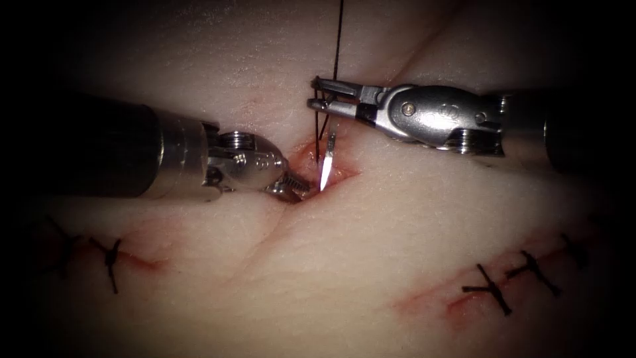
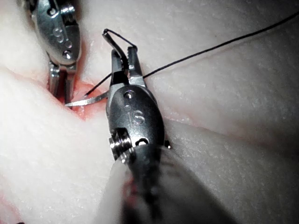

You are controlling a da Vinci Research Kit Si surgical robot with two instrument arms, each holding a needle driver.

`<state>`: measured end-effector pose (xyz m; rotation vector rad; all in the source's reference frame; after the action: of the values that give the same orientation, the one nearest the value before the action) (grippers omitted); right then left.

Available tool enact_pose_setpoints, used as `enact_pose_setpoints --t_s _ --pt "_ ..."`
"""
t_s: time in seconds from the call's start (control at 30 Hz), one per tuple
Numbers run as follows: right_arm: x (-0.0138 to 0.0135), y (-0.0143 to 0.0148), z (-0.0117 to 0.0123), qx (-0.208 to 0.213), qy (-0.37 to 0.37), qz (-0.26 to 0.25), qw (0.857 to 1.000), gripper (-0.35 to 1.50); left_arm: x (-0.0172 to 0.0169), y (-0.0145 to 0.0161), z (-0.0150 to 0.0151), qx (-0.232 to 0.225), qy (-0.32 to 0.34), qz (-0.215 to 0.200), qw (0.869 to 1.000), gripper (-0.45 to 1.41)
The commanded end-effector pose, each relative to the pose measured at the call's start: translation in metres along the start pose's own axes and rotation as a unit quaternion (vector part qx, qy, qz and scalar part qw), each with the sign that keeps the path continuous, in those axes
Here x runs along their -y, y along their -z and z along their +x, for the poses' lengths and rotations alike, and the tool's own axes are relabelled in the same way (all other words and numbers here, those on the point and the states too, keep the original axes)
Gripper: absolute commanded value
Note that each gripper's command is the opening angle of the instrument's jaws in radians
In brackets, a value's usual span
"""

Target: Wound Closure

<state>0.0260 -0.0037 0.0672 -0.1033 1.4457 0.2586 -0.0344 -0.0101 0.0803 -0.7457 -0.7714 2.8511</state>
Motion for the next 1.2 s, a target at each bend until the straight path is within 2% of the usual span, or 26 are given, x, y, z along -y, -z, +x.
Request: enact_pose_setpoints --t_s 0.03,0.13,0.47,0.73,0.87,1.07,1.2 --pt "0.0005 -0.0009 -0.0007 -0.001 0.013 0.001 1.000 -0.35 -0.0001 -0.0007 0.0001 0.000 0.001 -0.001 1.000 0.29" --pt "0.0009 -0.0008 -0.0011 0.000 0.028 -0.001 1.000 -0.35 -0.0002 -0.0004 0.0001 -0.001 0.000 -0.003 1.000 0.29" --pt "0.0049 -0.0011 -0.0032 0.003 0.057 -0.002 0.998 -0.35 -0.0002 0.0007 0.0001 0.000 0.000 -0.006 1.000 0.19" --pt "0.0053 -0.0001 -0.0035 0.012 0.055 0.004 0.998 -0.35 -0.0021 0.0020 -0.0002 -0.019 -0.001 0.006 1.000 0.14" --pt "0.0050 0.0002 -0.0034 0.014 0.051 0.003 0.999 -0.35 -0.0040 0.0045 0.0011 -0.049 0.010 0.049 0.998 0.04" --pt "0.0048 0.0000 -0.0033 0.015 0.047 0.002 0.999 -0.35 -0.0058 0.0043 0.0025 -0.066 0.007 0.067 0.996 -0.10" --pt "0.0047 0.0000 -0.0033 0.017 0.044 0.004 0.999 -0.35 -0.0062 0.0036 0.0028 -0.069 0.007 0.070 0.995 -0.10"
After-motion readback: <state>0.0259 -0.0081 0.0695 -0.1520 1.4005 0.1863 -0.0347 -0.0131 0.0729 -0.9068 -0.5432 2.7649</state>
